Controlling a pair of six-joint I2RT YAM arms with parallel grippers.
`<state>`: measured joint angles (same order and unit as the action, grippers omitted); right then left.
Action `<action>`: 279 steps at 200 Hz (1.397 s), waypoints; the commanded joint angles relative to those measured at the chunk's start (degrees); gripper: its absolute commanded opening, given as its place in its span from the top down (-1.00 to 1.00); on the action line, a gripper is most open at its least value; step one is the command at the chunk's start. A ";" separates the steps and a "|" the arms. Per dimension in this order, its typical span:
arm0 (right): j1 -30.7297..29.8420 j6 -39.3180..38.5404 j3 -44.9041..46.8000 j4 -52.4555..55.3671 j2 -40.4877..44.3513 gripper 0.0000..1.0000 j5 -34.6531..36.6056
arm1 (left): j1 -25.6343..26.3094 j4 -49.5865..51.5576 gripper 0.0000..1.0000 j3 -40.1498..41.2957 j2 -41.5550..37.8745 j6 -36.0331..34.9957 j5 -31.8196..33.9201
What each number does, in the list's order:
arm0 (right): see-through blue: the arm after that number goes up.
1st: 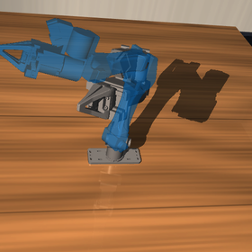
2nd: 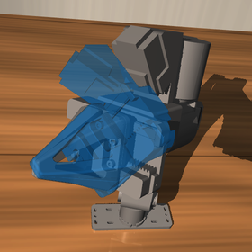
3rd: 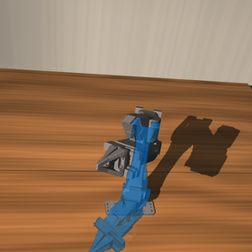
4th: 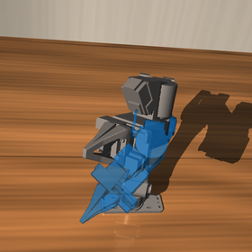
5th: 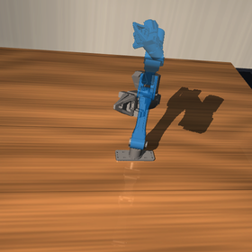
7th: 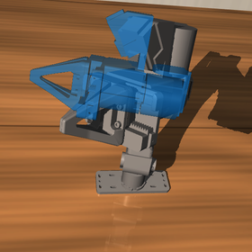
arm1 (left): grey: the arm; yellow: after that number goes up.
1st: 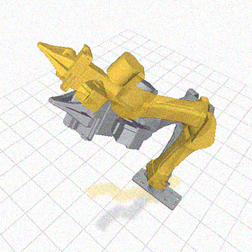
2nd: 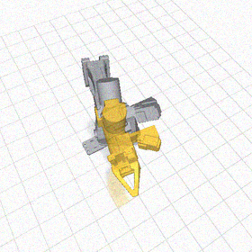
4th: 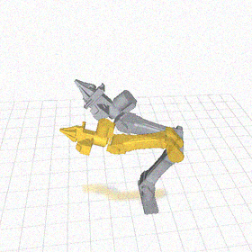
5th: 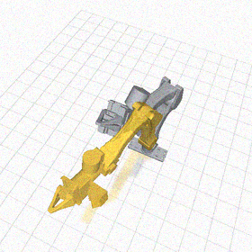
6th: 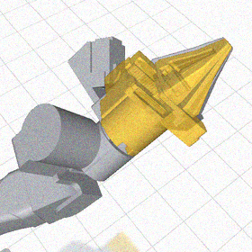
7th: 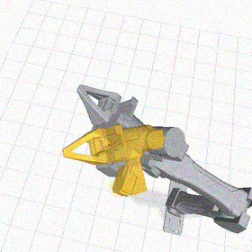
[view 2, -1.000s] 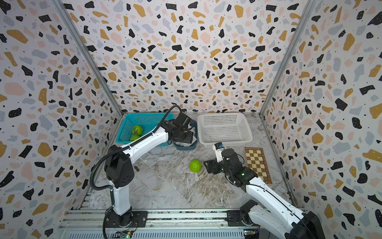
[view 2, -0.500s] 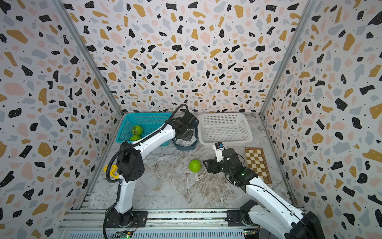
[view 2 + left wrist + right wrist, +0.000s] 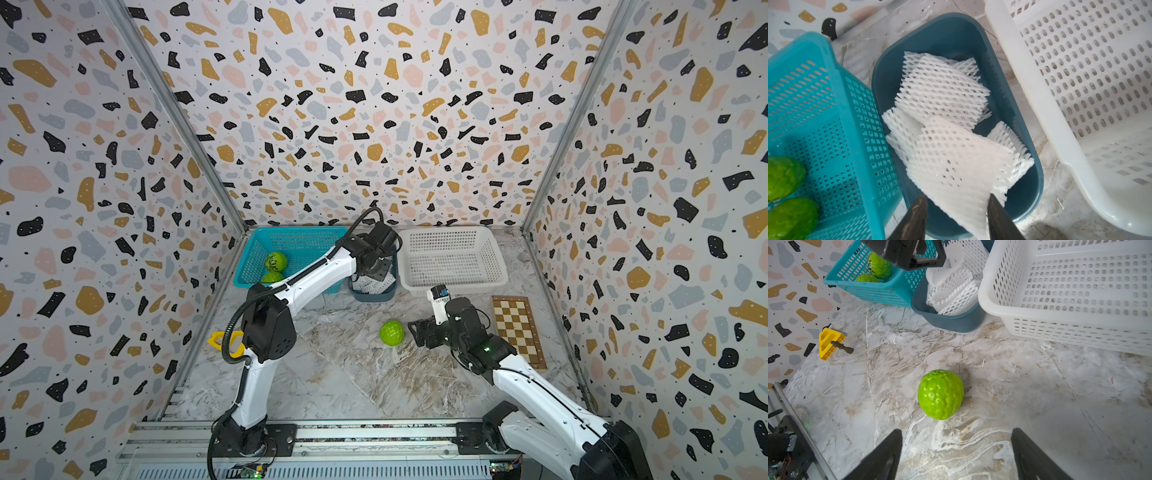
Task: Sleeve custard apples in foam nets
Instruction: Pick up the foam net from the storage box.
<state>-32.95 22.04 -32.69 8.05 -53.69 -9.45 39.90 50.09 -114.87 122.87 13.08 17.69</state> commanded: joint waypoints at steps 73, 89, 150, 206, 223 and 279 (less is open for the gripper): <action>0.49 0.67 0.94 -1.47 -0.39 -0.68 -0.67 | 0.17 -8.27 0.13 19.45 -13.86 6.65 -11.00; 0.43 0.57 0.87 -1.57 -0.41 -0.68 -0.76 | 0.18 -8.08 0.15 18.88 -12.43 6.61 -11.92; 0.87 0.17 0.72 -0.71 1.10 -0.68 0.01 | 0.09 -5.89 0.14 10.82 -4.14 4.78 -7.76; 2.07 -0.46 0.43 -0.25 1.75 -0.68 -0.50 | -1.03 -5.18 0.08 6.05 -0.41 3.30 -4.68; 2.33 -0.35 0.52 -0.58 1.53 -0.68 -0.83 | -1.38 -4.45 0.08 5.05 0.52 3.09 -4.84; 2.56 -0.18 0.40 -1.11 0.83 -0.68 -1.48 | -2.11 -5.27 0.24 6.59 0.76 2.83 -4.94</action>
<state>-30.59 22.04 -31.83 7.25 -53.06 -10.15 38.28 44.75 -108.42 123.04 16.71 11.94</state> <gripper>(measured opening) 0.839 0.391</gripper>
